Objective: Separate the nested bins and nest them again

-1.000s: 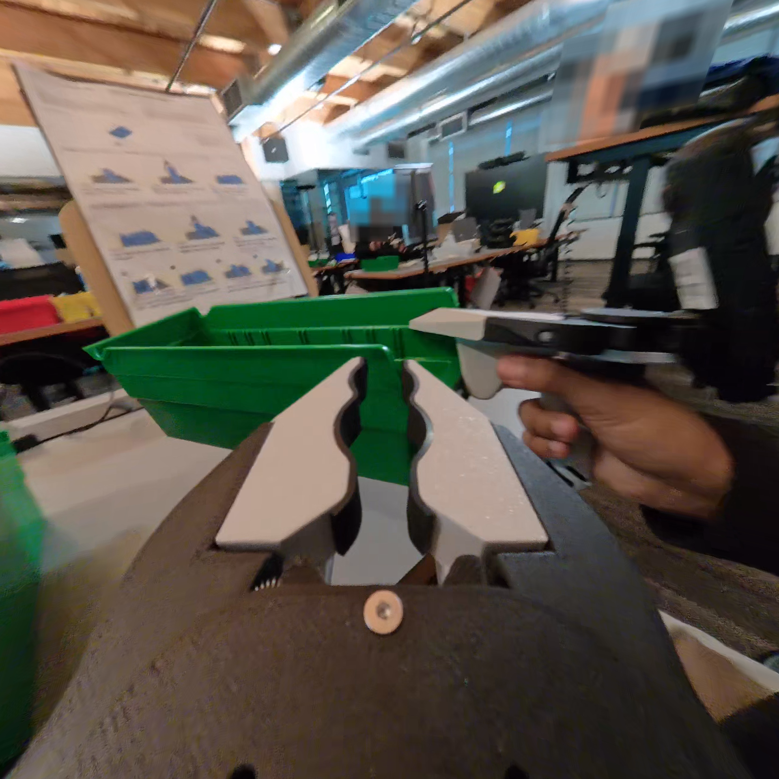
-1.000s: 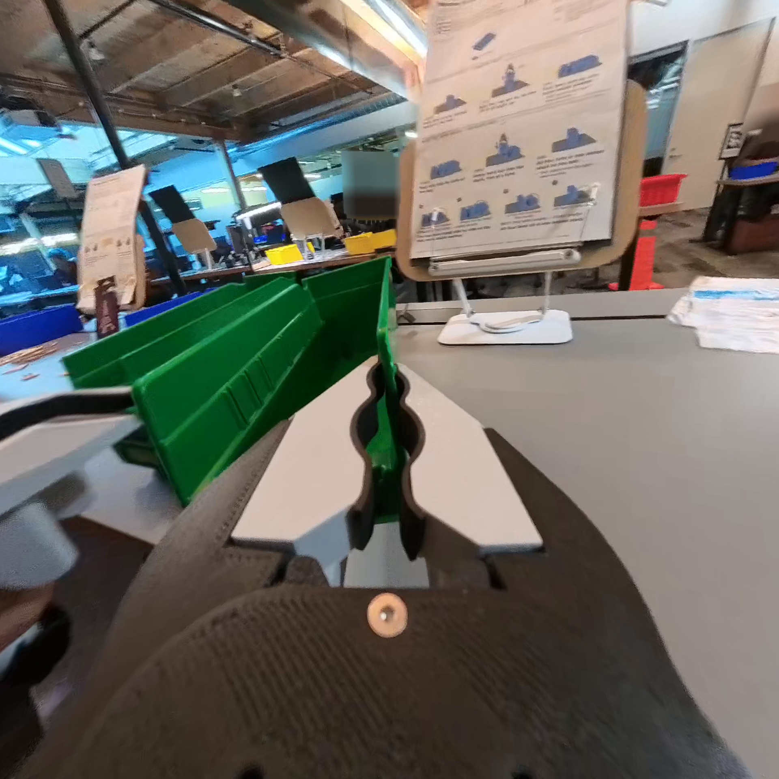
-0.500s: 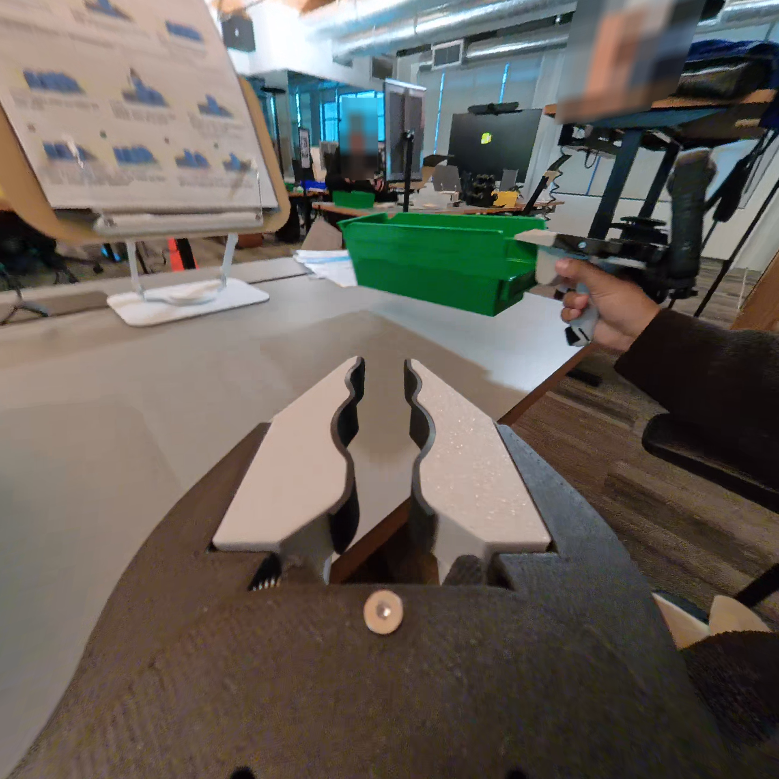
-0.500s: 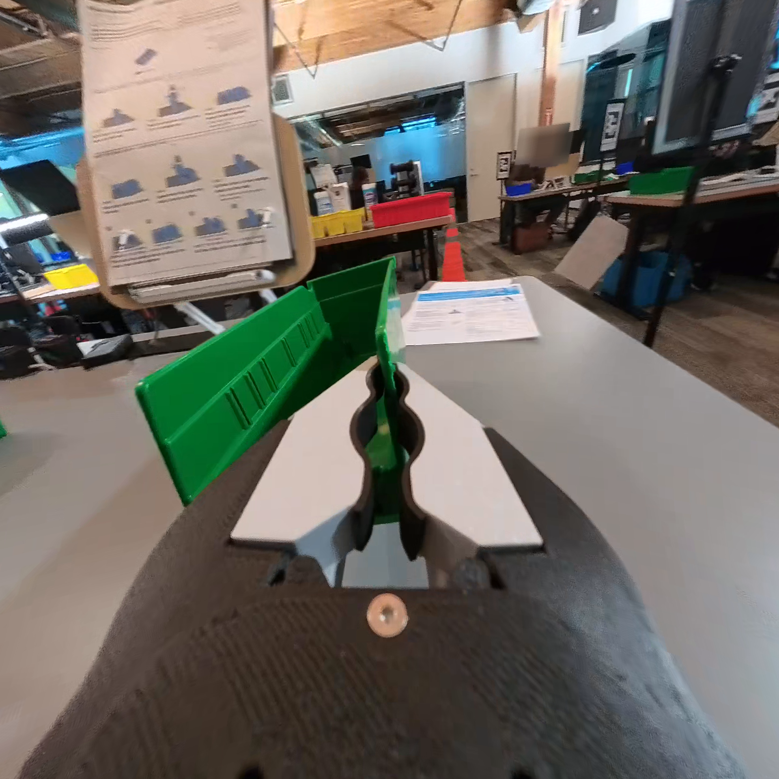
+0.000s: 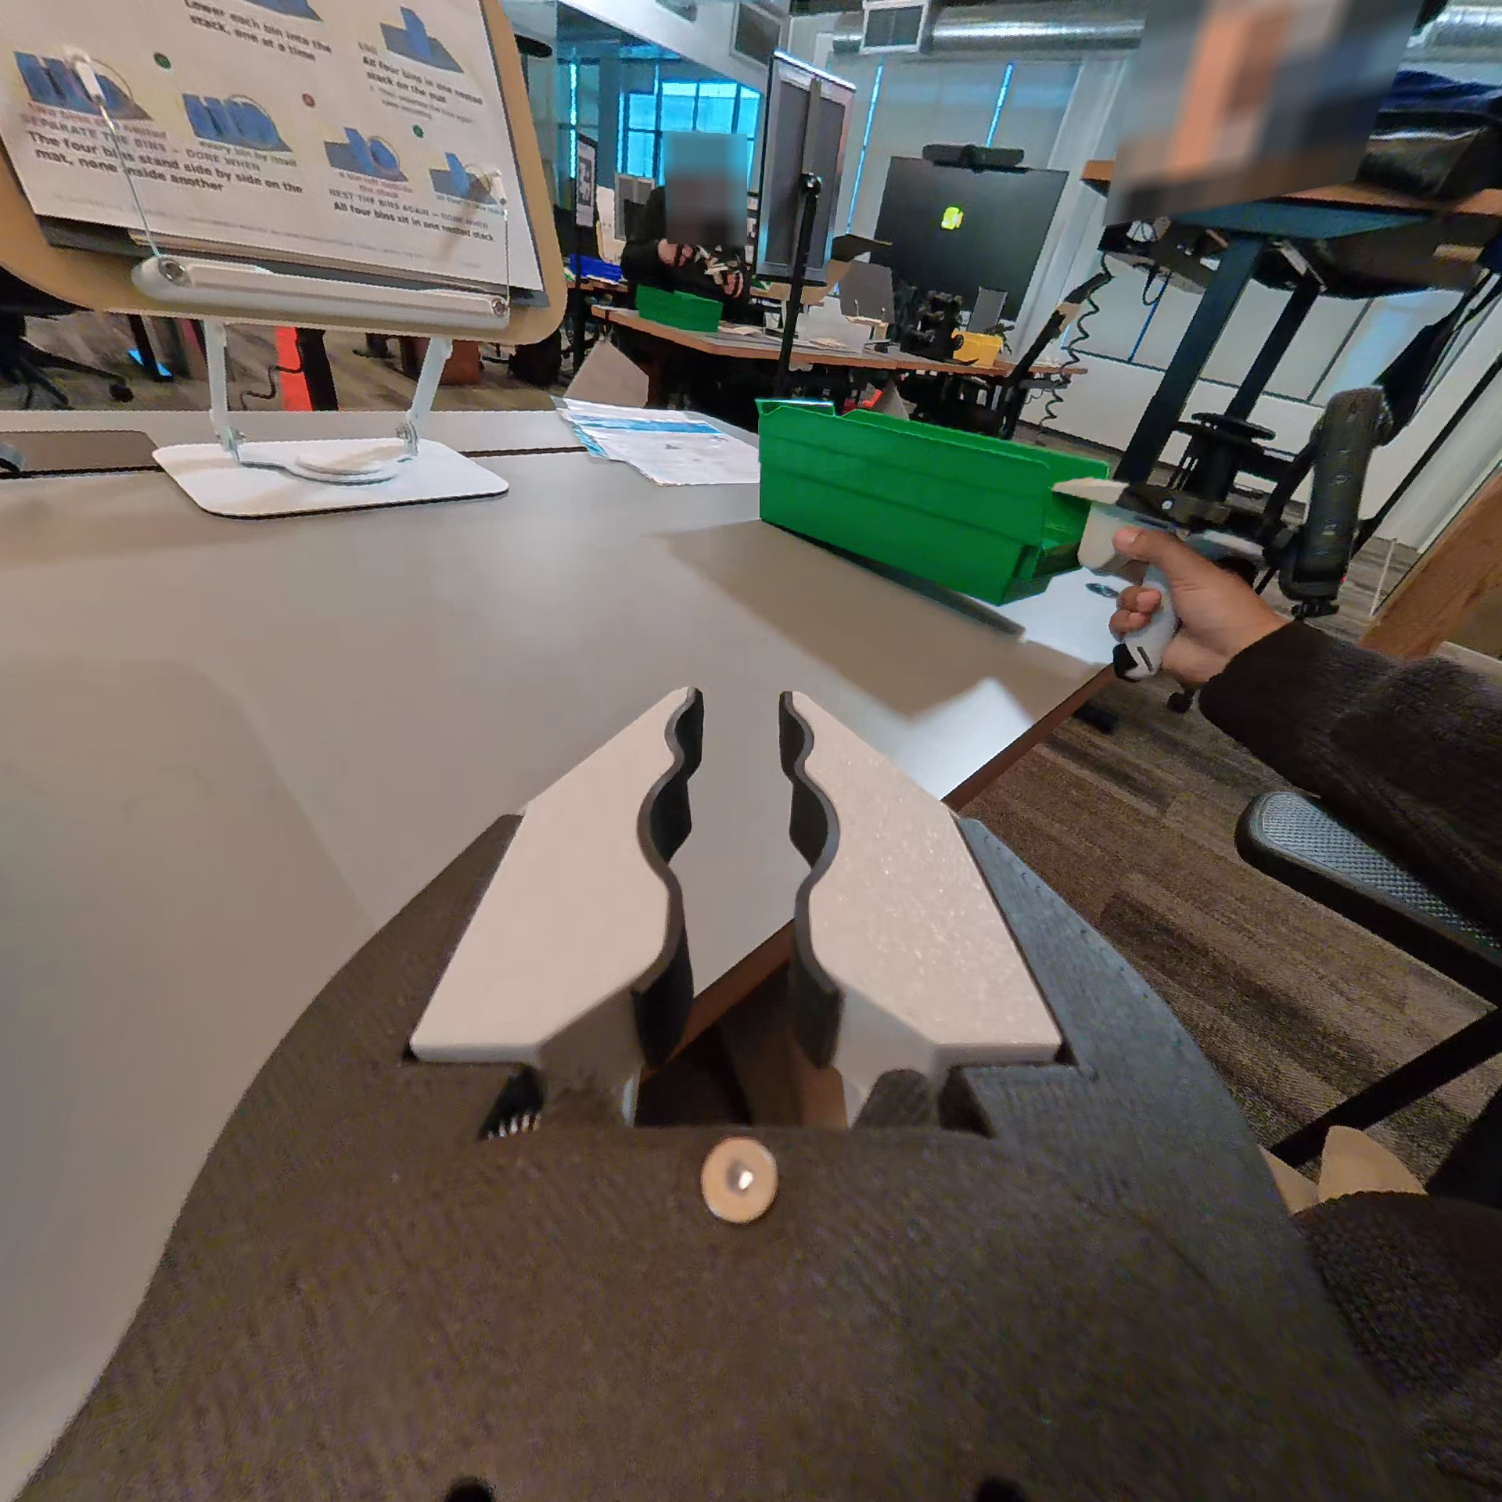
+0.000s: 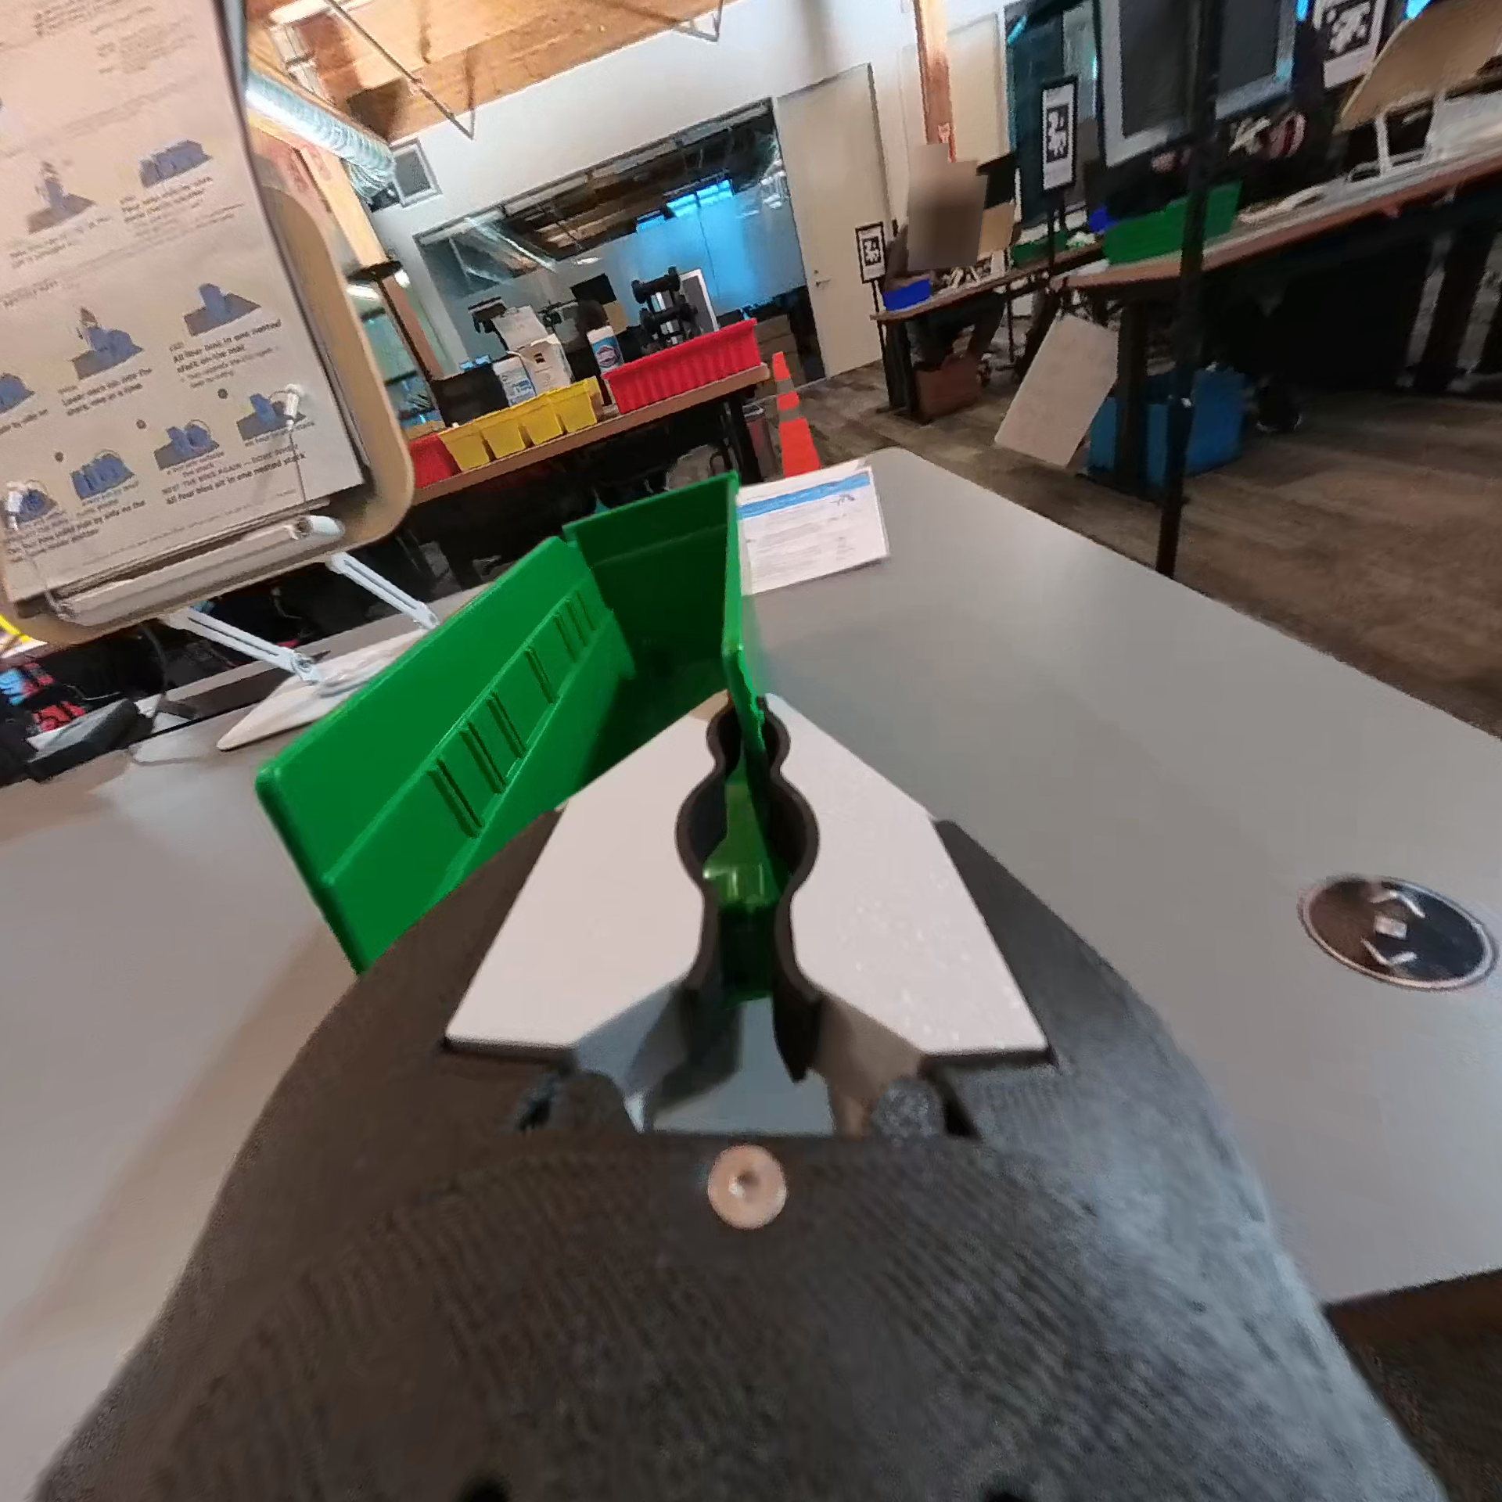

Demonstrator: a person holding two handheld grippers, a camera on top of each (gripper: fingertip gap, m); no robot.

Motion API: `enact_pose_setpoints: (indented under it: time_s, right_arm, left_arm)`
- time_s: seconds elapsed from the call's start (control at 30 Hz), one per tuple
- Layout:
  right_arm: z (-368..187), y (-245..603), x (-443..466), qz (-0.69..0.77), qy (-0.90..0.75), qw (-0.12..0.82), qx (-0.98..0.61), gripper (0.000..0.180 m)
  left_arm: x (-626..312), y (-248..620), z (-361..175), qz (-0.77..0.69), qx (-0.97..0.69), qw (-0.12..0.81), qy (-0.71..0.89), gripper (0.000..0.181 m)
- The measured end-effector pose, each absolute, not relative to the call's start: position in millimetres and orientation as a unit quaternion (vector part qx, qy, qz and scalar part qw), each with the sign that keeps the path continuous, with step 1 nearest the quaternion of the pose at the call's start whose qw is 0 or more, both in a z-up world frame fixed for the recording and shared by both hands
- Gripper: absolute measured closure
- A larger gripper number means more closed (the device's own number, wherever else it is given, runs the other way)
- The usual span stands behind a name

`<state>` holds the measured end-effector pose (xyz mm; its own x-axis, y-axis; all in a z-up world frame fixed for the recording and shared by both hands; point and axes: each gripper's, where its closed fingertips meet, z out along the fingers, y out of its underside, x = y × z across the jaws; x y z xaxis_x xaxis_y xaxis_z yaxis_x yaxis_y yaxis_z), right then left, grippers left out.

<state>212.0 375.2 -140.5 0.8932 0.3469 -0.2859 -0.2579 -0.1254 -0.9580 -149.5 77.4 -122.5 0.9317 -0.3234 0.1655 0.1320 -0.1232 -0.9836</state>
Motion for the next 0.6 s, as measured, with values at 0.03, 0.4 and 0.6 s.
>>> enact_pose_setpoints:
  time_s: [0.03, 0.4, 0.6]
  right_arm:
    - [-144, 377, 217, 0.223, -0.025, 0.659, -0.718, 0.177]
    - [-163, 385, 256, 0.181, 0.062, 0.63, -0.752, 0.154]
    - [-176, 384, 249, 0.172, 0.033, 0.6, -0.78, 0.165]
  left_arm:
    - [-150, 78, -123, -0.173, -0.73, 0.658, 0.066, 0.166]
    - [-152, 79, -131, -0.179, -0.737, 0.648, 0.063, 0.166]
    - [-152, 79, -134, -0.186, -0.741, 0.642, 0.059, 0.166]
